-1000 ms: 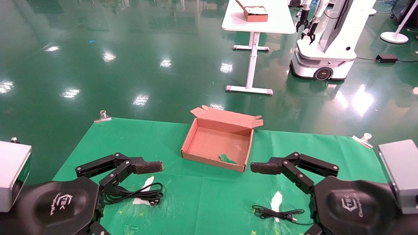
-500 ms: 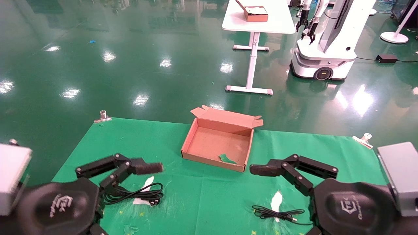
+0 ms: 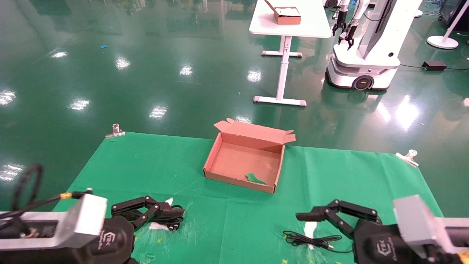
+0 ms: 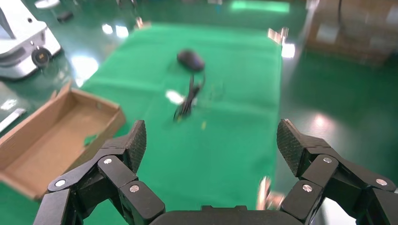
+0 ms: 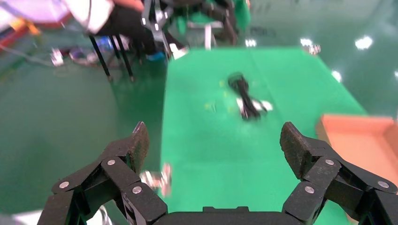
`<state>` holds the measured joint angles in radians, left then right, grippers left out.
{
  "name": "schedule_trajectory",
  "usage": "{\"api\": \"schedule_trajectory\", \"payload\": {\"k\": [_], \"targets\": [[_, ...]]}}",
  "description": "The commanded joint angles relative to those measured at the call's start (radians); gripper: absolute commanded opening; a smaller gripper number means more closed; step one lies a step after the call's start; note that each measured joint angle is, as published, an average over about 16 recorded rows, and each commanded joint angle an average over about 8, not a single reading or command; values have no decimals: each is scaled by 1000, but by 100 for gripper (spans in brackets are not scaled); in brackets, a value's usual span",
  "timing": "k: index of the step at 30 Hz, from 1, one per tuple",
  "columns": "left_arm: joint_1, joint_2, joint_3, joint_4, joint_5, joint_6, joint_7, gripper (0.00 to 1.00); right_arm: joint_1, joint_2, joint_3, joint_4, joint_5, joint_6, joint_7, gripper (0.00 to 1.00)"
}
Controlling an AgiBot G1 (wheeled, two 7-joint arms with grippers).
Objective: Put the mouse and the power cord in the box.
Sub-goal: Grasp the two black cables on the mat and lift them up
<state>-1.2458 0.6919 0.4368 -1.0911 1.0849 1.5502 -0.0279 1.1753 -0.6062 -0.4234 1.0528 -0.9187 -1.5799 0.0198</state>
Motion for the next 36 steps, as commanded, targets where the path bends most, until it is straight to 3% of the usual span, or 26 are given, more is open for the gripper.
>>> {"api": "schedule_trajectory", "payload": {"k": [1, 7, 13, 21, 27, 36], "targets": [[-39, 12, 24, 24, 58, 13, 24, 100, 18, 4, -35, -32, -30, -7, -28, 100], [-172, 88, 136, 188, 258, 17, 177, 100, 114, -17, -123, -210, -169, 15, -152, 100], [-293, 204, 227, 424, 421, -23, 355, 100, 235, -90, -205, -388, -360, 44, -297, 100], [-394, 339, 298, 709, 592, -234, 536, 100, 372, -255, -323, -632, -602, 130, -492, 100], [-416, 403, 315, 849, 642, -385, 604, 100, 421, -364, -358, -793, -670, 216, -603, 100], [-425, 452, 325, 974, 666, -497, 677, 100, 443, -465, -358, -940, -674, 302, -705, 99]]}}
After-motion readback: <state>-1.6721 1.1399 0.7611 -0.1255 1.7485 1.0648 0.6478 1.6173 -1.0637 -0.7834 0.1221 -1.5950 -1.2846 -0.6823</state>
